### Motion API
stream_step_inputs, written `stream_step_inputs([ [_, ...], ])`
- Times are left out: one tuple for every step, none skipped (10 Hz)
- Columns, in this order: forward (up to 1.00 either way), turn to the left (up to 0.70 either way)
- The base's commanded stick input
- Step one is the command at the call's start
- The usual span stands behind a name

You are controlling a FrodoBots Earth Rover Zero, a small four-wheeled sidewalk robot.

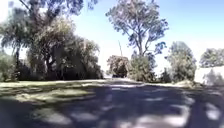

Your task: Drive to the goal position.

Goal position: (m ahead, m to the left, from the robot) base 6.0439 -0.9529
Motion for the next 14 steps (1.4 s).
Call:
stream_step_inputs([
  [1.0,0.0],
  [1.0,0.0],
  [1.0,0.0],
  [1.0,0.0],
  [1.0,0.0],
  [1.0,0.0],
  [1.0,0.0],
  [1.0,0.0],
  [1.0,0.0],
  [1.0,0.0],
  [1.0,0.0],
  [1.0,0.0],
  [1.0,0.0],
  [1.0,0.0],
])
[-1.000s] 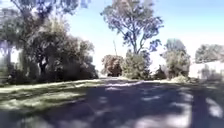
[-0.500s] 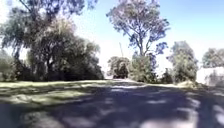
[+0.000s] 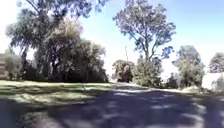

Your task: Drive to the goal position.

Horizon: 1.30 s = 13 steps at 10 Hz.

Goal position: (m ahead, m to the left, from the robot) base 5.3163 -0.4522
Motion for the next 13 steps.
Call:
stream_step_inputs([
  [1.0,0.0],
  [1.0,0.0],
  [1.0,0.0],
  [1.0,0.0],
  [1.0,0.0],
  [1.0,0.0],
  [1.0,0.0],
  [1.0,0.0],
  [1.0,0.0],
  [1.0,0.0],
  [1.0,0.0],
  [1.0,0.0],
  [1.0,0.0],
])
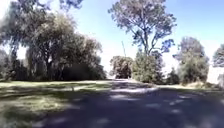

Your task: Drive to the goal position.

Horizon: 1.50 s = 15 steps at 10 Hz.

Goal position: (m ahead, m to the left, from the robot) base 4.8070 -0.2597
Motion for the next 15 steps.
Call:
stream_step_inputs([
  [1.0,0.0],
  [1.0,0.0],
  [1.0,0.0],
  [1.0,0.0],
  [1.0,0.0],
  [1.0,0.0],
  [1.0,0.0],
  [1.0,0.0],
  [1.0,0.0],
  [1.0,0.0],
  [1.0,0.0],
  [1.0,0.0],
  [1.0,0.0],
  [1.0,-0.06],
  [1.0,-0.13],
])
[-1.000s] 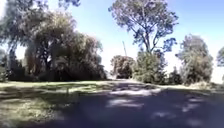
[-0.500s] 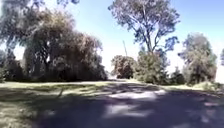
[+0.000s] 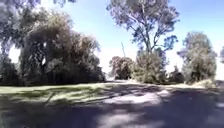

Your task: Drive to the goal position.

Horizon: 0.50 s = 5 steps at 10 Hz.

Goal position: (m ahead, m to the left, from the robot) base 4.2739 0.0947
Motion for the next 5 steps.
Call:
stream_step_inputs([
  [1.0,-0.19],
  [1.0,-0.26],
  [1.0,-0.33],
  [1.0,-0.4],
  [1.0,-0.27],
])
